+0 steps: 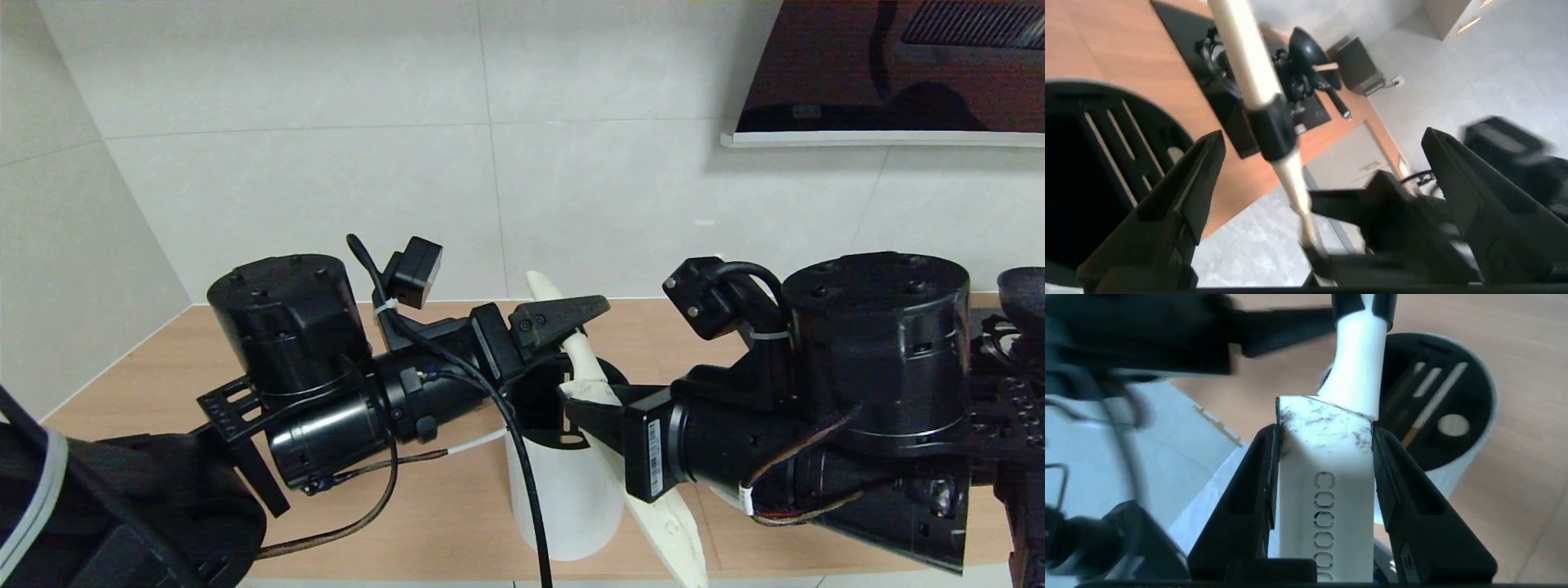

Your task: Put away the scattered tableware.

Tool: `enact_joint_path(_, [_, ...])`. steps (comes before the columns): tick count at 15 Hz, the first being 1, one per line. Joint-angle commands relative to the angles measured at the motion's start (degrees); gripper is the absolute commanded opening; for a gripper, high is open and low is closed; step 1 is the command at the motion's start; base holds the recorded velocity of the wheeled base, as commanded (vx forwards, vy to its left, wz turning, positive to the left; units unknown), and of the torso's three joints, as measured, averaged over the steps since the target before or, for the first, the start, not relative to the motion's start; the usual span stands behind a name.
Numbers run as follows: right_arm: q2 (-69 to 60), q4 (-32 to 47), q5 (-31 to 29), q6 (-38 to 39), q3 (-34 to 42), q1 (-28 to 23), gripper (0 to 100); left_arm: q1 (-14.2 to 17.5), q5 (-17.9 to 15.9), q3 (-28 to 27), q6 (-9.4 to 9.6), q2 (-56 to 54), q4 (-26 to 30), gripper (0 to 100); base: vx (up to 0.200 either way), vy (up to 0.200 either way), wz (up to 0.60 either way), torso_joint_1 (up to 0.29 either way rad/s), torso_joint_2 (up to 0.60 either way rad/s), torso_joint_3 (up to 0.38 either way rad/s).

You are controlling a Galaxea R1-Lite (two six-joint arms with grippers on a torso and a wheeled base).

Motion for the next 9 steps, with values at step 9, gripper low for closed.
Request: enact_joint_path(9, [0.1, 0.0, 0.1, 0.0, 0.3, 0.2, 0, -0.9, 0.7, 0.0, 0.07, 1.4, 0.0, 100, 0.000, 0.000, 0.00, 0.000, 0.00, 0.000])
